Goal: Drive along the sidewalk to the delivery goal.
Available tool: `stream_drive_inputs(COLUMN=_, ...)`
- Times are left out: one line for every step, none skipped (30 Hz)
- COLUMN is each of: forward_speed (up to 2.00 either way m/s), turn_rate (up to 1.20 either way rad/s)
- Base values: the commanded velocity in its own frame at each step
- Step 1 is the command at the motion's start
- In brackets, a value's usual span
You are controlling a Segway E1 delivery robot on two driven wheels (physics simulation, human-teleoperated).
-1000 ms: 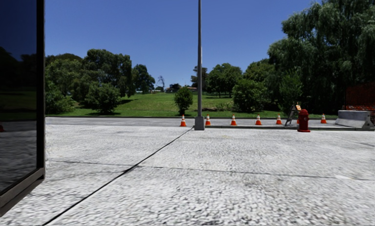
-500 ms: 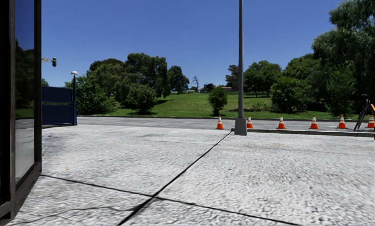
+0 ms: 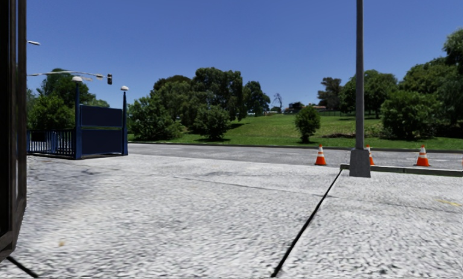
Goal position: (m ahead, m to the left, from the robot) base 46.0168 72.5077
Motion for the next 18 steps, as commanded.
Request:
stream_drive_inputs(forward_speed=2.00, turn_rate=0.43)
stream_drive_inputs(forward_speed=2.00, turn_rate=0.44)
stream_drive_inputs(forward_speed=2.00, turn_rate=0.44)
stream_drive_inputs(forward_speed=2.00, turn_rate=0.44)
stream_drive_inputs(forward_speed=2.00, turn_rate=0.45)
stream_drive_inputs(forward_speed=2.00, turn_rate=0.46)
stream_drive_inputs(forward_speed=2.00, turn_rate=0.46)
stream_drive_inputs(forward_speed=2.00, turn_rate=0.47)
stream_drive_inputs(forward_speed=2.00, turn_rate=0.47)
stream_drive_inputs(forward_speed=2.00, turn_rate=0.48)
stream_drive_inputs(forward_speed=2.00, turn_rate=0.48)
stream_drive_inputs(forward_speed=2.00, turn_rate=0.51)
stream_drive_inputs(forward_speed=2.00, turn_rate=0.51)
stream_drive_inputs(forward_speed=2.00, turn_rate=0.51)
stream_drive_inputs(forward_speed=2.00, turn_rate=0.51)
stream_drive_inputs(forward_speed=2.00, turn_rate=0.52)
stream_drive_inputs(forward_speed=2.00, turn_rate=0.52)
stream_drive_inputs(forward_speed=2.00, turn_rate=0.52)
